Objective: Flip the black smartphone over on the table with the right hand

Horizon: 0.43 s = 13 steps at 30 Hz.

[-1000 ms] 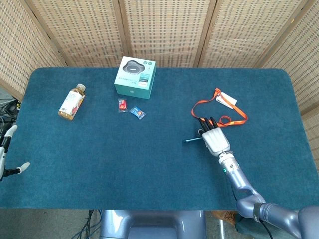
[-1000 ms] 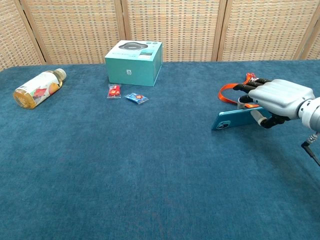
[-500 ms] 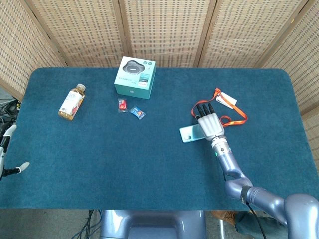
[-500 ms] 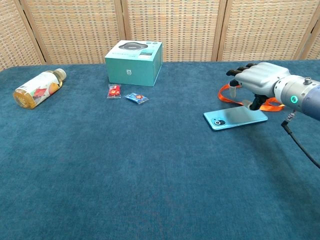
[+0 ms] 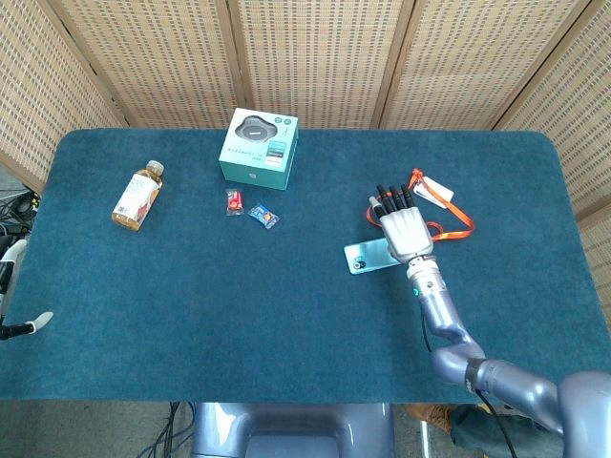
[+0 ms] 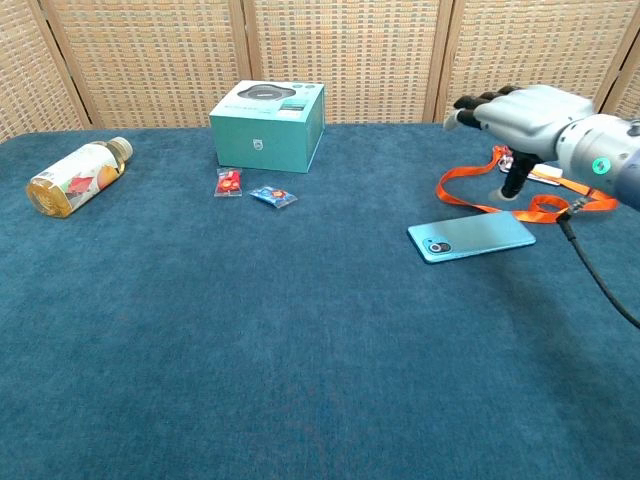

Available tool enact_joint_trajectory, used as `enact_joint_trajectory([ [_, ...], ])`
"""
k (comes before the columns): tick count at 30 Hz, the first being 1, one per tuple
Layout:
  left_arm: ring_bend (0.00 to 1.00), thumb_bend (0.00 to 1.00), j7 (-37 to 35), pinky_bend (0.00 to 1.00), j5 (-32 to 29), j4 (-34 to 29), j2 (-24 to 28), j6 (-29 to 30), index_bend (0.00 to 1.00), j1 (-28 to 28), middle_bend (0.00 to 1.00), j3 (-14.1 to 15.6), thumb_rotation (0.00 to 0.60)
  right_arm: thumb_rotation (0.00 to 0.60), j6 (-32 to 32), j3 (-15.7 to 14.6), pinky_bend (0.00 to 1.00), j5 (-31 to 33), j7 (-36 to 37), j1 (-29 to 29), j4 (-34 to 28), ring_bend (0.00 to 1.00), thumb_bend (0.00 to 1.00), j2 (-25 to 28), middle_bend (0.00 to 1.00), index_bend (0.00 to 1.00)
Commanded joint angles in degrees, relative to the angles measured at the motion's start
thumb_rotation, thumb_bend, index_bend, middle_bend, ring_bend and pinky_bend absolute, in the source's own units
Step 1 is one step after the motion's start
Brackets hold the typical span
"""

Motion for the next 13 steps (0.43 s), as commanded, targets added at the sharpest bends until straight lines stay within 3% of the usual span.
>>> enact_joint_trajectory([
  [1,0.00,0.00,-0.33,0.00,0.62,0.13,0.04,0.14,0.00,0.10,0.00,0.25,0.600,0.600,6.59,-2.62,0.00,-5.08,8.24,-6.50,-8.27,0.00,0.05,7.52,0.00,0.00],
  [9,0.00,0.00,1.88,0.00,2.82,0.19,-0.89,2.33,0.00,0.74,0.00,0.88,0.600,0.600,21.15,-8.99,0.00,-14.76,23.85,-19.11,-17.08,0.00,0.00,17.51,0.00,0.00],
  [13,0.00,0.00,2.46,0.00,4.55,-0.05,-1.27,3.44,0.00,1.19,0.00,1.50,0.600,0.600,28.08,-11.82,0.00,-19.07,26.78,-24.09,-18.30,0.00,0.00,19.85,0.00,0.00],
])
